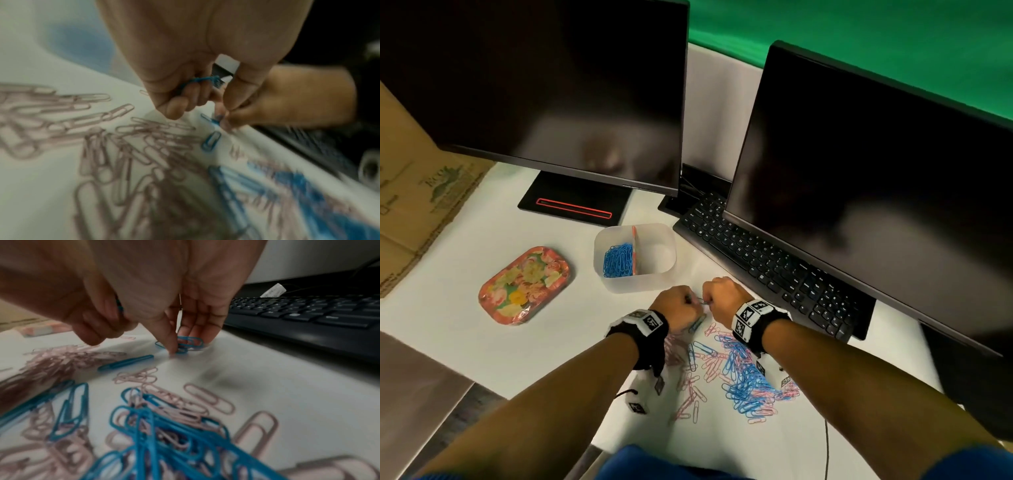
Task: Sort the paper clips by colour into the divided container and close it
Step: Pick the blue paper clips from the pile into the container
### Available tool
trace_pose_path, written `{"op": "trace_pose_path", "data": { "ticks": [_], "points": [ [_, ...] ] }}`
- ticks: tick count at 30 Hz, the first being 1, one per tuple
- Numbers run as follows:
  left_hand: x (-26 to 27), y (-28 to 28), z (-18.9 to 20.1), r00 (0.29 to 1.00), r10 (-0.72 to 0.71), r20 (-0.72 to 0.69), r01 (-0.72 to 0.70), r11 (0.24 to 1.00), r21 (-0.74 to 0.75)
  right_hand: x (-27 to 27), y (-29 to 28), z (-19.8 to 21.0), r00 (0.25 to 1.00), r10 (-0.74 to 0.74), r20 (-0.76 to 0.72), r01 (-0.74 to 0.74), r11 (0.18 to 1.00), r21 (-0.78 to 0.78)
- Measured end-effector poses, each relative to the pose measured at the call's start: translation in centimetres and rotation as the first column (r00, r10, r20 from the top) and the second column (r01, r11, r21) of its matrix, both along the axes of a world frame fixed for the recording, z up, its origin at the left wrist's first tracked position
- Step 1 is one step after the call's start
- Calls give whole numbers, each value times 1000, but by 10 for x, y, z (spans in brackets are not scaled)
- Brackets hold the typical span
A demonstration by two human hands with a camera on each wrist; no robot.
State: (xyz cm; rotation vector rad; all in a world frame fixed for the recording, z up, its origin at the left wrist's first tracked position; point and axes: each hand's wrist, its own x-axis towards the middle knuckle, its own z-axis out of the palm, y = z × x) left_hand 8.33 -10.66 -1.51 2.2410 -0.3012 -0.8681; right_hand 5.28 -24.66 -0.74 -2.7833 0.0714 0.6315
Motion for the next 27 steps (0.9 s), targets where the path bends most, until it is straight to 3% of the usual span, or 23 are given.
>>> {"op": "trace_pose_path", "data": {
  "ticks": [3, 5, 11, 14, 18, 20, 22, 24, 27],
  "points": [
    [-11, -6, -6, 946, -283, 159, 236, 935, 265, -4, -1, 2, 992, -117, -36, 118, 993, 22],
    [-16, -12, -9, 897, -384, 218, 290, 884, 367, -8, -3, 1, 986, -158, -45, 159, 987, 23],
    [-15, -18, -12, 888, -425, 175, 312, 837, 450, -13, -4, 5, 983, -153, -104, 146, 987, -68],
    [-17, -15, -9, 891, -417, 180, 317, 856, 409, -20, -6, 2, 967, -240, -85, 238, 971, -35],
    [-12, -3, 7, 957, -140, 254, 129, 990, 60, -22, -8, 4, 893, -450, -16, 444, 874, 195],
    [-5, 8, 21, 981, 62, 182, -35, 988, -153, -13, -2, 12, 840, -543, -1, 511, 789, 342],
    [5, 21, 37, 973, 230, 15, -214, 926, -311, 2, 10, 23, 774, -627, -86, 561, 616, 553],
    [19, 38, 50, 925, 361, -122, -379, 837, -395, 17, 28, 38, 754, -619, -221, 561, 430, 708],
    [43, 63, 66, 819, 507, -268, -573, 700, -426, 40, 58, 60, 793, -534, -294, 517, 334, 788]
  ]
}}
